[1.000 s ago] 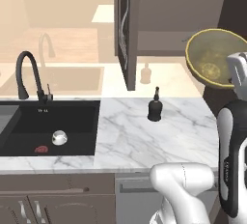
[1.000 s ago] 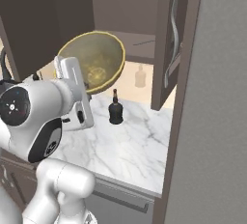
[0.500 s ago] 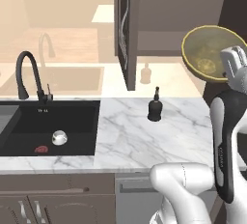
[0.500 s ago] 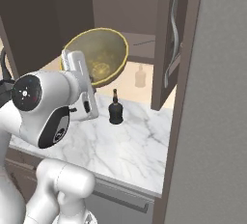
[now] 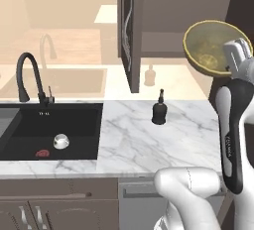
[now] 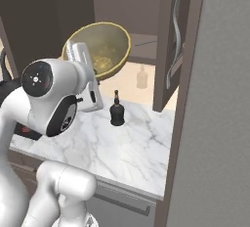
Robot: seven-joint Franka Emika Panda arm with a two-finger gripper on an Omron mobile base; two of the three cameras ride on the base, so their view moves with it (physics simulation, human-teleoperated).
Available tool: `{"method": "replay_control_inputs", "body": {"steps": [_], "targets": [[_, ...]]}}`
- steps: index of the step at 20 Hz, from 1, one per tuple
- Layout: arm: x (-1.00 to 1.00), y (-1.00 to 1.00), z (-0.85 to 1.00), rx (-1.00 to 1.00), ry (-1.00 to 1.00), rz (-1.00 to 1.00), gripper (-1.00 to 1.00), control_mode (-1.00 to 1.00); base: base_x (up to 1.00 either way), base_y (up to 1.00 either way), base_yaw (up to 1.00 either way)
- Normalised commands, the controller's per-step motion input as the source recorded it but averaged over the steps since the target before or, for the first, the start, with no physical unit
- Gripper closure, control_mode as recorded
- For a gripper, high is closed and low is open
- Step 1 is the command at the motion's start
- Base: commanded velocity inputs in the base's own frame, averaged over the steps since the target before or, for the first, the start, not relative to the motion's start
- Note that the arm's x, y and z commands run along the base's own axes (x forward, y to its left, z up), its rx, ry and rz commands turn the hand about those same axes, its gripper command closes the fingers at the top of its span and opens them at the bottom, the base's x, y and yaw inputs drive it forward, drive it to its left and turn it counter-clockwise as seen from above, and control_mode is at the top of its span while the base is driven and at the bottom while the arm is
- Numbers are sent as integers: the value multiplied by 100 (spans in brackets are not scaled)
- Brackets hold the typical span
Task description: Pick the mug and place it in the sink. Pick the bowl and place it in the open cabinet and then close the cabinet.
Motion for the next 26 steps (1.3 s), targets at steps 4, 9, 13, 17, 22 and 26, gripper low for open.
{"method": "replay_control_inputs", "body": {"steps": [4,9,13,17,22,26], "targets": [[31,0,2,0,0,4,100,-100,0,0,0],[32,0,0,0,0,4,100,-100,0,0,0],[28,0,1,0,0,4,100,-100,0,0,0],[29,0,0,0,0,2,100,-100,0,0,0],[30,0,1,0,0,0,100,-100,0,0,0],[39,0,0,0,0,0,100,-100,0,0,0]]}}
